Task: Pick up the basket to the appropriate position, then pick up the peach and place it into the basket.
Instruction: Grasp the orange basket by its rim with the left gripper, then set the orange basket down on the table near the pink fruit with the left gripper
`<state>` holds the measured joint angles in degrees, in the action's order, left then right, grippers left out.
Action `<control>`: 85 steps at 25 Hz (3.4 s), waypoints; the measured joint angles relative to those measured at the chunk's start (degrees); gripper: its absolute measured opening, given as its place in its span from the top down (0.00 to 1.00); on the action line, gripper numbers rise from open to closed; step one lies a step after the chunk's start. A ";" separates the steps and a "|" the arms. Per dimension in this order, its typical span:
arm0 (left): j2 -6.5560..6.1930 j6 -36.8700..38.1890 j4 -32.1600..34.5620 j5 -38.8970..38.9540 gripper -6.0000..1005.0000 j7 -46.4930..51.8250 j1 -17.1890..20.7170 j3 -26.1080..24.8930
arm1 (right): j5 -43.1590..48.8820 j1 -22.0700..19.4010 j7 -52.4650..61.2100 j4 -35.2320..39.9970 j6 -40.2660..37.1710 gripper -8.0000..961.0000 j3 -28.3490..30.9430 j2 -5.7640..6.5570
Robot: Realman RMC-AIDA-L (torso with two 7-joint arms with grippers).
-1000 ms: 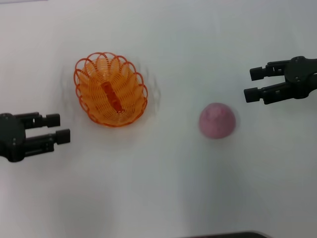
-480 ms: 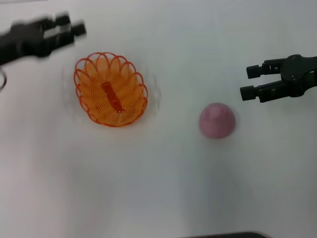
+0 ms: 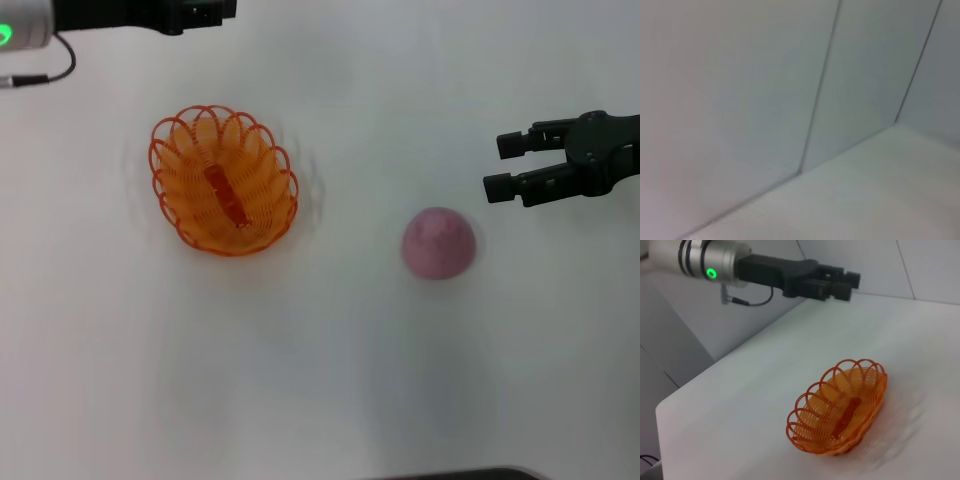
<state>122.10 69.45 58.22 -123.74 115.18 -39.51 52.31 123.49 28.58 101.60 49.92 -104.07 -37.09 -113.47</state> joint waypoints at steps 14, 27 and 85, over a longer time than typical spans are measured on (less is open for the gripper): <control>-2.39 3.06 -6.62 -36.58 0.53 23.76 -17.48 6.22 | 0.00 0.33 -0.15 0.00 0.75 0.03 -1.65 -0.38; -2.05 -6.00 -21.38 -39.68 0.55 20.26 -20.83 8.24 | 0.00 0.15 -0.16 -0.15 0.74 0.03 -2.20 -1.32; -3.04 16.41 -11.42 -20.59 0.96 28.69 -1.00 -27.93 | 0.08 1.05 -0.77 -1.41 2.82 0.03 -2.99 -1.58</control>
<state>119.06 85.86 46.80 -144.33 143.87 -40.51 24.38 123.57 29.62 100.82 48.51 -101.26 -40.08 -115.05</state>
